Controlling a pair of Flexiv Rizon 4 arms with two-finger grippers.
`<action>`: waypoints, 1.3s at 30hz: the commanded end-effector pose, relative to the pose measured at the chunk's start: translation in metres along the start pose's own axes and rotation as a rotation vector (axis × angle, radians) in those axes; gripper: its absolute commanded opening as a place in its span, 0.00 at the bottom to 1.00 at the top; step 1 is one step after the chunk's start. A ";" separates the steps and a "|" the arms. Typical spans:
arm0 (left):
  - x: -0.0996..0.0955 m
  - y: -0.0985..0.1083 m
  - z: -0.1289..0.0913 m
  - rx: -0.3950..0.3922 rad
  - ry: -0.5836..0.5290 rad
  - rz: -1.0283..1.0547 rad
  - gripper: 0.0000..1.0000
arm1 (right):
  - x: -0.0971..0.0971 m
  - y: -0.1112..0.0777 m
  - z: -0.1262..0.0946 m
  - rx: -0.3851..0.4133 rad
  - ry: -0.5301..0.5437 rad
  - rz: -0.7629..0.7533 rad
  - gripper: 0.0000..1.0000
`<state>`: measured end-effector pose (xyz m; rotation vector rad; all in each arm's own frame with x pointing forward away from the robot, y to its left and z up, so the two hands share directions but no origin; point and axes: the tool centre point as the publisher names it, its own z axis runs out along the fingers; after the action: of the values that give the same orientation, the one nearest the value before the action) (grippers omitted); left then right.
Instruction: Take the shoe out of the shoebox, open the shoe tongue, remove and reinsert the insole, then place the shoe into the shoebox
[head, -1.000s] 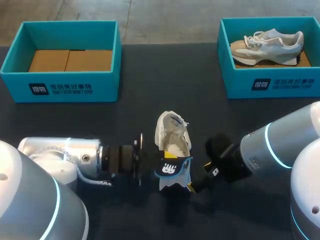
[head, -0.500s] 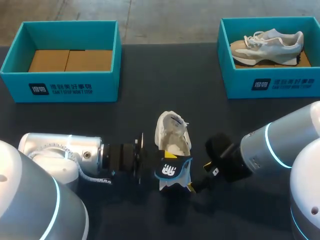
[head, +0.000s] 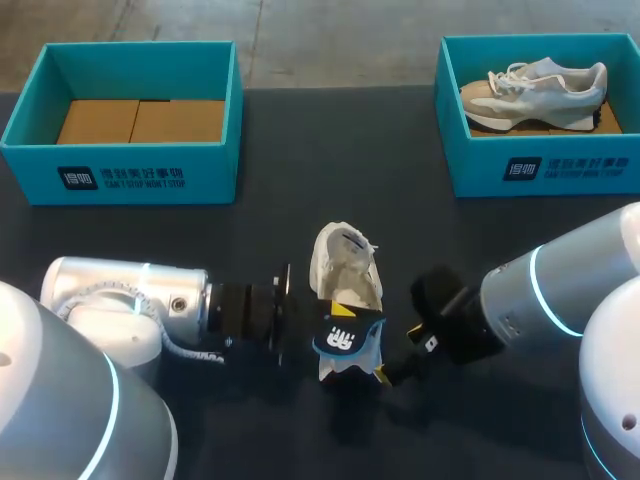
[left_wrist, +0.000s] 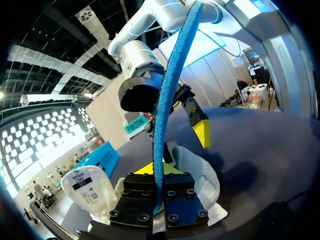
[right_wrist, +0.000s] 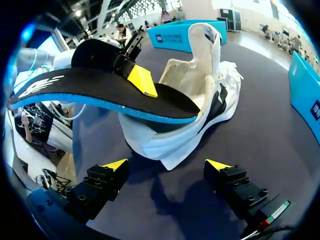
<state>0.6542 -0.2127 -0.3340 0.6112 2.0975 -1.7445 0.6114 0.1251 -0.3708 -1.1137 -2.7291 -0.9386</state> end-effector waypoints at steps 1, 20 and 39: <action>-0.002 0.005 0.003 -0.004 0.006 -0.003 0.00 | 0.002 -0.002 -0.001 -0.004 -0.003 0.001 1.00; -0.005 0.023 0.005 -0.046 0.010 -0.010 0.00 | 0.002 -0.002 -0.001 -0.004 -0.003 0.001 1.00; -0.003 0.030 0.003 -0.039 0.010 -0.035 0.00 | 0.002 -0.002 -0.001 -0.004 -0.003 0.001 1.00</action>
<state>0.6706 -0.2119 -0.3538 0.5724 2.1531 -1.7186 0.6109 0.1254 -0.3706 -1.1157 -2.7316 -0.9377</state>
